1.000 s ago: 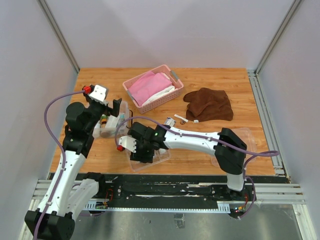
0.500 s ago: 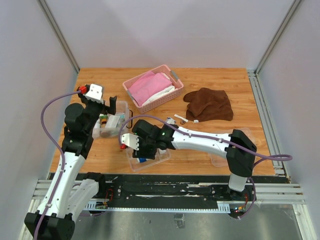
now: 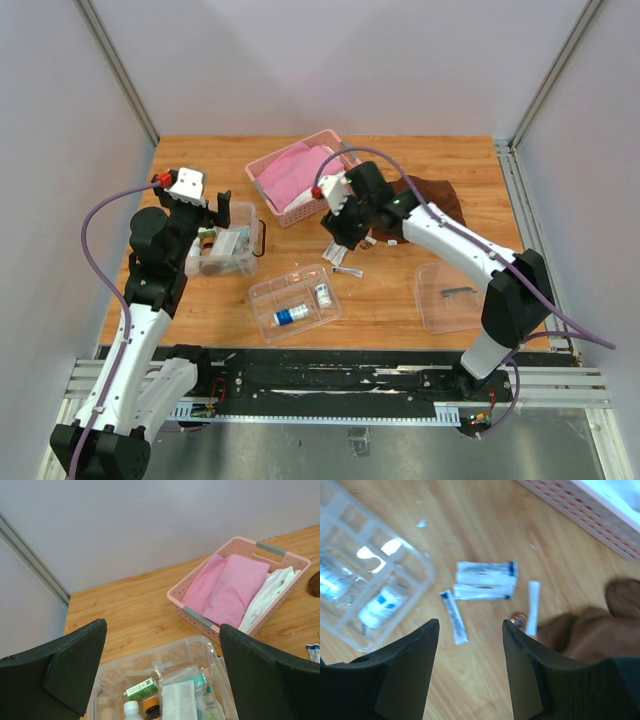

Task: Organize the medicine kit
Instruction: Place the medical item at the medicine box compartment, then pick up the medical item at the center of the board.

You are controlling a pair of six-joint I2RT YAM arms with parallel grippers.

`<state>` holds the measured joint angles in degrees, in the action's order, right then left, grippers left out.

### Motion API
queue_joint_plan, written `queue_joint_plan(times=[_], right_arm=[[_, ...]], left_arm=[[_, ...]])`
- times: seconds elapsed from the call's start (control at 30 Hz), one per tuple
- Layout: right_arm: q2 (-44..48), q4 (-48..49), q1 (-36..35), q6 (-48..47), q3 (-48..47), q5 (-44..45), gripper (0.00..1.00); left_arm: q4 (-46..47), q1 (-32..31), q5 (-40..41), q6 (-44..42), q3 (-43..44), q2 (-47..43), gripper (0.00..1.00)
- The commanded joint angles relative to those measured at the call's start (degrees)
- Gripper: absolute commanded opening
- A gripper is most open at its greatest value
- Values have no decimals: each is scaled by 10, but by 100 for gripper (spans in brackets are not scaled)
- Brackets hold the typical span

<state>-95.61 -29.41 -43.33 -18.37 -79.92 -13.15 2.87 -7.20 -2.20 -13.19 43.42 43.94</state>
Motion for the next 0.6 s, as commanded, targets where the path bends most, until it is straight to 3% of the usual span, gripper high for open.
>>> queue_joint_plan(times=[0.0,0.23,0.57], right_arm=[[34,-1,88,23,13,-50,56],[29,-28,190,31,6,-65,58],[4,-61,205,16,13,-65,60]], left_arm=[[28,6,-3,-2,-8,2,99],[31,6,-21,-9,-14,4,99],[27,6,-46,-5,-19,3,99]])
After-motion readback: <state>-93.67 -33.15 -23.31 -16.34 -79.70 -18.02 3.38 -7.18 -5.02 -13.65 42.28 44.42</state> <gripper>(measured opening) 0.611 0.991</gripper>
